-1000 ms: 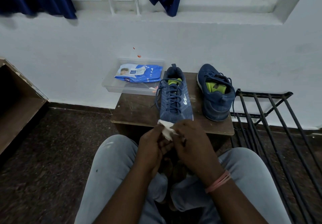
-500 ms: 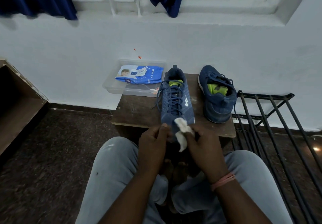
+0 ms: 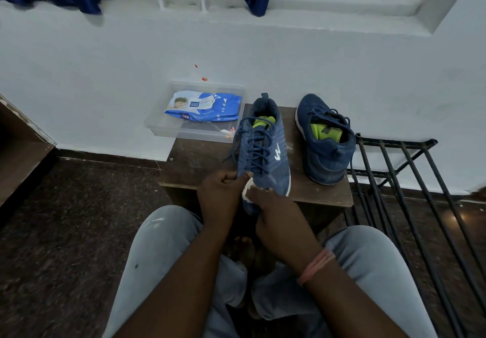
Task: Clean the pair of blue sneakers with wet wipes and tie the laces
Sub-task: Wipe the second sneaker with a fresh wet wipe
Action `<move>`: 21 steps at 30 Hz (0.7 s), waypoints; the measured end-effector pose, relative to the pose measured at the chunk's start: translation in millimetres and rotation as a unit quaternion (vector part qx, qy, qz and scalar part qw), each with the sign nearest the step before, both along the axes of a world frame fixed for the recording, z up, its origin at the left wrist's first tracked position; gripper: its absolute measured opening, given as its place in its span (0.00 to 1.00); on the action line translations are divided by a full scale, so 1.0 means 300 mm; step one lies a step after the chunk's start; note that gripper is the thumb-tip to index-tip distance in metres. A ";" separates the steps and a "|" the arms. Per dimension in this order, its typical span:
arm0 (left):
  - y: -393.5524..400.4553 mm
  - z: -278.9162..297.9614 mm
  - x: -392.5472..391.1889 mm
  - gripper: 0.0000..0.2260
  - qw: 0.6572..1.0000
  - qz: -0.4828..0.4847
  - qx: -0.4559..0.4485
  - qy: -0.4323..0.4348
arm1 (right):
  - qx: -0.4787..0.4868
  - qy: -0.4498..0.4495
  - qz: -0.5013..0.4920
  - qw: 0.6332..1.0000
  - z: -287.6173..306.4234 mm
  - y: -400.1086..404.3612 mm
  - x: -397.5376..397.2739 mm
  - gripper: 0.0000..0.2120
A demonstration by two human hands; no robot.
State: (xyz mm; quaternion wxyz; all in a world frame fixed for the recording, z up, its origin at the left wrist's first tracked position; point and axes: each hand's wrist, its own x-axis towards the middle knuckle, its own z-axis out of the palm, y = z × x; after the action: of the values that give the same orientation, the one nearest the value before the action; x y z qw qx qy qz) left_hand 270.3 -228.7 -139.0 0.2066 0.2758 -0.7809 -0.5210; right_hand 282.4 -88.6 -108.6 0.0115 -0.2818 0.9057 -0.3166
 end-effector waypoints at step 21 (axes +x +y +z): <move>0.019 -0.021 0.000 0.08 1.000 -0.007 0.001 0.014 | 0.235 0.033 -0.011 0.971 -0.015 0.055 -0.056 0.34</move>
State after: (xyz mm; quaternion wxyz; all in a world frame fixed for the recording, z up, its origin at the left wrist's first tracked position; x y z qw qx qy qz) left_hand 270.4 -223.0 -145.3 0.2134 0.2628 -0.7797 -0.5268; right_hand 265.6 -71.9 -113.1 0.0440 -0.2714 0.9577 -0.0855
